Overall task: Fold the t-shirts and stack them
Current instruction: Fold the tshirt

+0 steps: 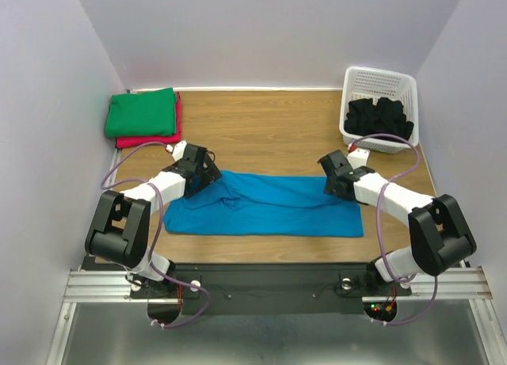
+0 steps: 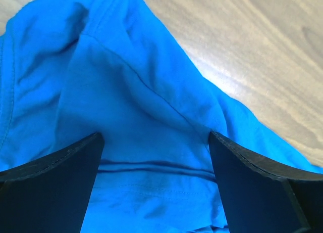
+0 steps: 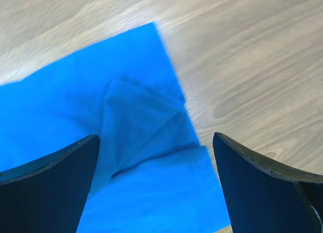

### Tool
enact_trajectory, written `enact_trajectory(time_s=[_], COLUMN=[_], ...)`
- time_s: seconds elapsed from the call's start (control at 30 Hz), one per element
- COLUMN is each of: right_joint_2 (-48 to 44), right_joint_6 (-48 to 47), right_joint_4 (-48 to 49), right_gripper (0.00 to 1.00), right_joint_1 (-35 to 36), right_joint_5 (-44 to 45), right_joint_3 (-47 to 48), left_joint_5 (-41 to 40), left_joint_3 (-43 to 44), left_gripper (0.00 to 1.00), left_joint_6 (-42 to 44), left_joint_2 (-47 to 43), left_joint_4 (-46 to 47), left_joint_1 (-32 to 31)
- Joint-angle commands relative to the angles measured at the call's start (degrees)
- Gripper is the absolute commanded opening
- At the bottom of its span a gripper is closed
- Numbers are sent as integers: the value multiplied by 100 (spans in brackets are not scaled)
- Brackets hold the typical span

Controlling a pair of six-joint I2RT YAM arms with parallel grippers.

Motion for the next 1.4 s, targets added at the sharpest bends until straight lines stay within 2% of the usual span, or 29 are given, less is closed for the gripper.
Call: enact_trajectory(time_s=[0.0, 0.17, 0.37, 0.5, 0.73, 0.83, 0.87, 0.93, 1.0, 1.13, 1.27, 1.37], right_joint_2=[-133, -290, -1125, -1749, -3296, -3578, -3596, -3430, -3053, -1439, -697, -660], right_joint_6=[517, 1677, 1608, 1335, 1818, 1574, 1251, 793, 317, -316, -326, -274], right_joint_4=[-274, -1286, -1268, -1251, -1286, -1129, -797, -43, 294, 1305, 1596, 1903], right_gripper=[100, 100, 100, 100, 100, 100, 100, 100, 100, 100, 100, 100], right_joint_1=[-204, -284, -275, -275, -292, -292, -292, -292, -292, -292, -284, -284], right_joint_5=[213, 371, 143, -33, -631, -692, -745, -1156, -1868, -2695, -2854, -3309], right_joint_3=[-67, -303, -296, -67, -1007, -806, -762, -735, -639, -507, -453, -822], left_joint_5=[169, 239, 327, 318, 309, 310, 327, 362, 415, 748, 1046, 1416], left_joint_3=[-321, -295, 100, 829, 1357, 1646, 1718, 1928, 2122, 2911, 3624, 4257], left_gripper=[99, 98, 98, 98, 99, 98, 98, 98, 98, 98, 98, 98], left_joint_6=[92, 180, 425, 470, 496, 584, 636, 680, 795, 988, 1181, 1313], left_joint_2=[277, 339, 540, 980, 1420, 1595, 1622, 1762, 1972, 2439, 2878, 3474], left_joint_4=[31, 57, 31, -127, -215, -303, -303, -286, -268, -365, -356, -356], left_joint_1=[230, 380, 406, 433, 485, 494, 494, 494, 494, 485, 477, 407])
